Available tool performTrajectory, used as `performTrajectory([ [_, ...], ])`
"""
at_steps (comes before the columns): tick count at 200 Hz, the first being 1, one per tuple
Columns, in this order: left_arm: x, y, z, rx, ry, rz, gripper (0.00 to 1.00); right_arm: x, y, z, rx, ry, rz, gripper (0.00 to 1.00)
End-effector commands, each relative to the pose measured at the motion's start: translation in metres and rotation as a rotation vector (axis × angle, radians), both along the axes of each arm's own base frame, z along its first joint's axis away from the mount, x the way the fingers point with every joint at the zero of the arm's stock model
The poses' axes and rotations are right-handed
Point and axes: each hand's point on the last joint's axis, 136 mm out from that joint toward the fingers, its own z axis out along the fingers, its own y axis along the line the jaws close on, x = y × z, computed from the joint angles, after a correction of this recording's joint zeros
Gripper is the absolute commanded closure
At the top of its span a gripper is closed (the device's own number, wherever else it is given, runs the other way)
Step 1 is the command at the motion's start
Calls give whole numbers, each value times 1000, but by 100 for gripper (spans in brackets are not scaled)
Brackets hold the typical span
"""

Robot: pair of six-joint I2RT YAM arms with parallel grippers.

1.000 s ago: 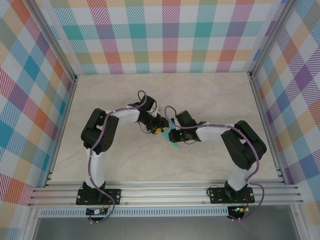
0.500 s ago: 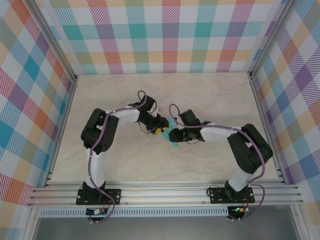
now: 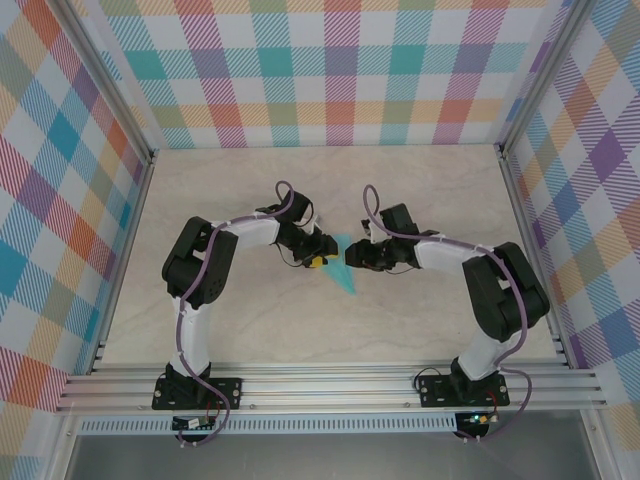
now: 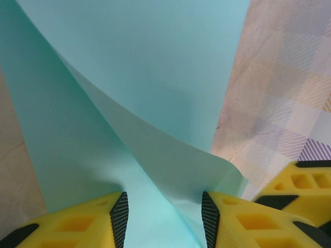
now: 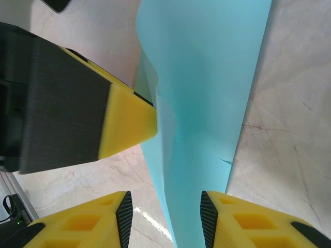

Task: Fold a paper plane with a square sheet of paper (fold left side to right side)
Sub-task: Fourth fold the wing at the center of the table.

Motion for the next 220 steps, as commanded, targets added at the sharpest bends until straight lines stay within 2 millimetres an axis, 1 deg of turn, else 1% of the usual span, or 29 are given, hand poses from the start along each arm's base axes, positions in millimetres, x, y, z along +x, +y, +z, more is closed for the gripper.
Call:
performTrajectory([
  [1,-6,-3,-5,28,6,-21,56,-6,6,-4,22,43,35,61],
  [38,-6,-4,-1,23,0,-26,56,-26,-3,-18,-69,42,42,62],
  [56,-6,-6,1,16,-3,-30,56,-35,-4,-21,-112,36,63,62],
  [77,-8,-7,1,17,-2,-37,56,-42,-1,-23,-128,42,80,65],
  [134,-9,-7,0,21,0,-37,56,-54,3,-30,-162,57,108,74],
  [168,-8,-6,-2,24,1,-35,56,-59,-1,-35,-184,70,114,80],
  [190,-9,-6,-2,28,0,-36,56,-66,-5,-41,-204,84,121,82],
  [209,-8,-6,-2,28,-3,-37,56,-70,-9,-43,-211,90,123,87],
  [220,-8,-6,-3,31,-1,-37,56,-73,-9,-44,-208,96,127,88],
])
